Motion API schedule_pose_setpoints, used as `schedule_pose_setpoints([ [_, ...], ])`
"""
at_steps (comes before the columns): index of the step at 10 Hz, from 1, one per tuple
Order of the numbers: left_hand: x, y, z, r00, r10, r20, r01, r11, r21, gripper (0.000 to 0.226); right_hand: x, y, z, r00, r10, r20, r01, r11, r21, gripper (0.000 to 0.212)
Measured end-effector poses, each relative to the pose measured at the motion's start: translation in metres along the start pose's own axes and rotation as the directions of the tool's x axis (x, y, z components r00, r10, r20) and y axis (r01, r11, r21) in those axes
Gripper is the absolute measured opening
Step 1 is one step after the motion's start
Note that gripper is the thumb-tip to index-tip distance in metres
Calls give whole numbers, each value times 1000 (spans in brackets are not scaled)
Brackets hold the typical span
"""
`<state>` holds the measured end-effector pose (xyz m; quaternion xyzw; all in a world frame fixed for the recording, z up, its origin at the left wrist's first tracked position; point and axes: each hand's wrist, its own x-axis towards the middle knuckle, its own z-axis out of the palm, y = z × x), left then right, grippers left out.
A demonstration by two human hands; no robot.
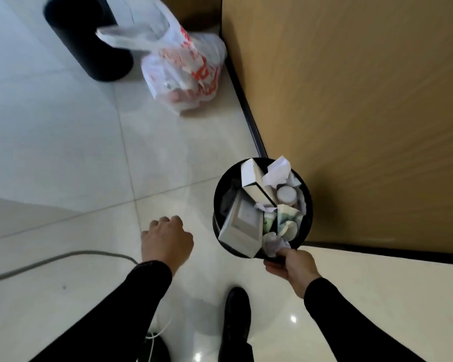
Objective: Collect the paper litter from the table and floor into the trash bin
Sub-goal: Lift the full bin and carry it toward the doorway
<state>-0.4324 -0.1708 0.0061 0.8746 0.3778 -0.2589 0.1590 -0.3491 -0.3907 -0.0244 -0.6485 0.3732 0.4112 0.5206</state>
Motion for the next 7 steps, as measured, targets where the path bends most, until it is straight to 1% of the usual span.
schedule_pose_setpoints([
  [2, 46, 11, 59, 998, 4, 61, -8, 998, 66, 34, 72, 25, -1, 997, 74, -11, -73, 997, 40, 14],
  [3, 54, 5, 69, 997, -25, 75, 20, 998, 55, 34, 88, 35, 2, 997, 80, -1, -80, 996, 28, 19],
  [5, 58, -8, 68, 992, -53, 114, 42, 994, 96, 36, 100, 45, 6, 995, 84, -43, -85, 996, -18, 30],
  [6, 57, -12, 60, 993, -55, 105, 44, 994, 101, 34, 97, 45, 12, 996, 56, -69, -57, 998, -8, 29],
  [7, 49, -21, 41, 996, -45, 73, 36, 992, 124, 33, 81, 43, 16, 991, 71, -109, -73, 997, -10, 33],
])
